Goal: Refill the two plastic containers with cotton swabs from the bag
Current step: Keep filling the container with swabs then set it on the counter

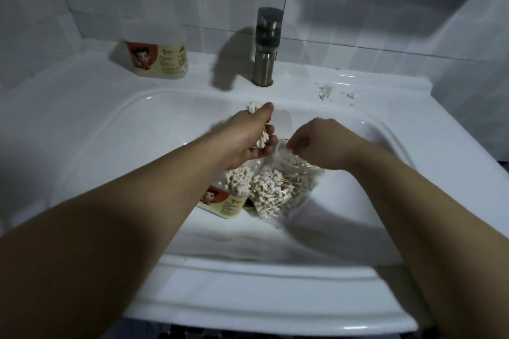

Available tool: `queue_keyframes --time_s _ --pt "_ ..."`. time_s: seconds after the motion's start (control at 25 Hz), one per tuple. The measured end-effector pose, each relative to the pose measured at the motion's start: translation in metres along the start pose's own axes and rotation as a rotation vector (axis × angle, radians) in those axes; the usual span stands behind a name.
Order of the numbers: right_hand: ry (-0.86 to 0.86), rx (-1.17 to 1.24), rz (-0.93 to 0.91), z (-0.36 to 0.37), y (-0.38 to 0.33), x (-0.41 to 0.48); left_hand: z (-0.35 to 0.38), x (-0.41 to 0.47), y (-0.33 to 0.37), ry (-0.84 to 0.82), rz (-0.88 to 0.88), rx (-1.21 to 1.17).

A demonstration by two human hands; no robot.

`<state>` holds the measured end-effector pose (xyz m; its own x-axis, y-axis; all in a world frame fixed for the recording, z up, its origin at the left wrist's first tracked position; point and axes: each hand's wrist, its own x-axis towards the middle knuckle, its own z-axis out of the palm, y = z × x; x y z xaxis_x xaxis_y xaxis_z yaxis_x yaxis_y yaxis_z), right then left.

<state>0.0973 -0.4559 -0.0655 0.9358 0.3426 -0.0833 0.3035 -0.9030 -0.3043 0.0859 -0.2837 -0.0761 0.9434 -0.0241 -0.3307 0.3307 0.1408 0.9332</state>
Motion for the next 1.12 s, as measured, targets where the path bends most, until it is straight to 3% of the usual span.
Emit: queue_keyframes --time_s 0.12,0.68,0.92,1.12 --pt "-0.192 -0.099 -0.042 0.002 -0.005 -0.006 0.002 -0.001 -0.003 -0.024 0.016 0.063" --pt "-0.324 -0.123 0.016 0.016 -0.016 -0.004 0.003 0.001 -0.009 -0.064 0.041 0.135" --pt "-0.26 -0.237 -0.007 0.013 -0.02 -0.002 0.005 0.0 -0.008 -0.085 0.044 0.109" --pt "-0.06 -0.189 0.006 0.003 -0.014 -0.001 0.005 -0.003 -0.007 -0.104 0.039 0.117"
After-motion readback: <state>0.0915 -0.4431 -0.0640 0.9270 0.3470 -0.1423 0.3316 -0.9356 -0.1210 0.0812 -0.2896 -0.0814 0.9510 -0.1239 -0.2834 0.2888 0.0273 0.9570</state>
